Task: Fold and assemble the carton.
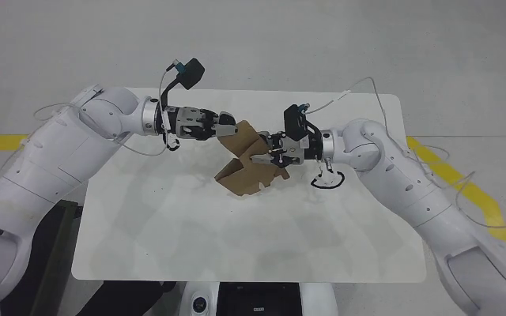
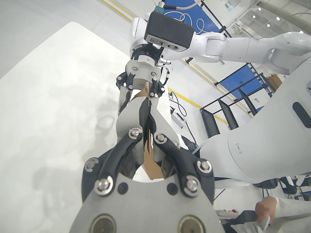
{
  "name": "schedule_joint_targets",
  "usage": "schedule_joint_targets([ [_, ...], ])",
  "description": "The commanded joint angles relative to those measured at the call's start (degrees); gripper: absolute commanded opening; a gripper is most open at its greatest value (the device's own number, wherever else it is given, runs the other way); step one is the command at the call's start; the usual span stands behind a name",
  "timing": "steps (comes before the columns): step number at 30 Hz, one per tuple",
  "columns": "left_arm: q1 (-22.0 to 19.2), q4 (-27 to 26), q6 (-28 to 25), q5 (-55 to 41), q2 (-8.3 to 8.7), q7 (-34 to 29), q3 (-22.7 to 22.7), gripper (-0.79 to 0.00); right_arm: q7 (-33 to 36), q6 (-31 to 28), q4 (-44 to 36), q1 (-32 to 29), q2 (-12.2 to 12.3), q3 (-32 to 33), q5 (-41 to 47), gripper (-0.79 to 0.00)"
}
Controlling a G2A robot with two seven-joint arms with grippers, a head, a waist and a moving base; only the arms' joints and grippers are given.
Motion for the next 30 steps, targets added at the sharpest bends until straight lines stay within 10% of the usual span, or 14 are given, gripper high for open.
schedule_joint_targets([
  [1,-0.5,0.2,-0.4,0.0,0.16,0.4,0.7,-0.785,-0.5,0.0,-0.1,0.3,0.2,-0.8,0.6,-0.597],
  [7,-2.0,1.0,-2.0,0.9,0.47,2.0,2.6,-0.785,-1.9,0.0,-0.2,1.5,0.9,-3.3,1.9,-0.785],
  [9,-2.3,1.1,-2.0,0.8,0.52,2.0,2.7,-0.388,-2.4,0.0,-0.1,1.9,1.1,-4.1,2.2,-0.785],
  [10,-2.4,1.2,-2.0,0.7,0.54,2.0,2.7,0.000,-2.7,0.0,-0.1,2.1,1.2,-4.4,2.3,-0.785],
  [30,3.7,6.7,-2.0,-2.4,0.22,6.5,-9.0,0.000,-13.4,5.6,4.3,2.0,0.6,-1.8,9.1,-0.785],
])
